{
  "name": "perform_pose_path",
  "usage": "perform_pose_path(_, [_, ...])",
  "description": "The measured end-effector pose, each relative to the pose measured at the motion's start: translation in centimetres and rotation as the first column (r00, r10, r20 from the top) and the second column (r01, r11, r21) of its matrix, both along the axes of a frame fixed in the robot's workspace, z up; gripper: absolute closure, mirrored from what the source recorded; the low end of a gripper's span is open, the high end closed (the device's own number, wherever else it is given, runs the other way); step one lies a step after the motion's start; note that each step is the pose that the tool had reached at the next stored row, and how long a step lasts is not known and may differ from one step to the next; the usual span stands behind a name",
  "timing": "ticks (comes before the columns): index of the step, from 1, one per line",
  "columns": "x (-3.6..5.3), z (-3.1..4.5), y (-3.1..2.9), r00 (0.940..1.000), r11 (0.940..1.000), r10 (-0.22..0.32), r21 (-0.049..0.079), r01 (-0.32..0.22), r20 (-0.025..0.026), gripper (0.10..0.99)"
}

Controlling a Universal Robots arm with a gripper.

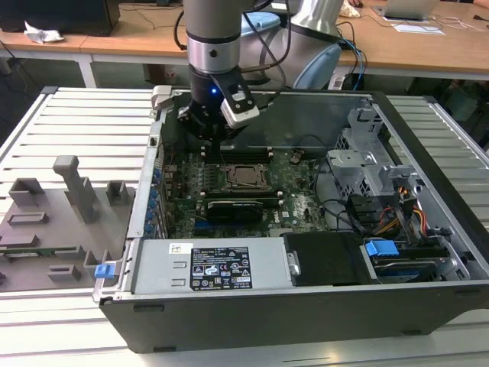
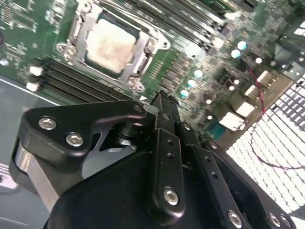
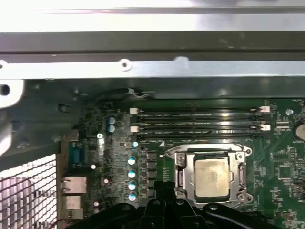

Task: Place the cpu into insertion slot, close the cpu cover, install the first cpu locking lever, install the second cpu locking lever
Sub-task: 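Install the first cpu locking lever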

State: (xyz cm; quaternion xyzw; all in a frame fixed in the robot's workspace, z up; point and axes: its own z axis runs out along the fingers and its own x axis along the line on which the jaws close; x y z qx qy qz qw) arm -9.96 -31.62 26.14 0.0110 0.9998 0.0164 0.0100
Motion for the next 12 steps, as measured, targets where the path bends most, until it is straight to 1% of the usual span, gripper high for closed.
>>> perform_pose_path(3, [-0.59,0.0,0.04,1.0,1.0,0.0,0.0,0.0,0.0004,0.98])
perform_pose_path(5, [-0.81,-0.03,0.18,1.0,1.0,0.0,0.0,0.0,0.0003,0.98])
perform_pose_path(7, [-0.86,-0.06,0.49,1.0,1.0,0.0,0.0,0.0,0.0003,0.98])
perform_pose_path(10, [-0.91,-0.17,1.18,1.0,1.0,0.0,0.0,0.0,0.0003,0.98])
perform_pose_path(12, [-0.9,-0.21,1.5,1.0,1.0,0.0,0.0,0.0,0.0004,0.98])
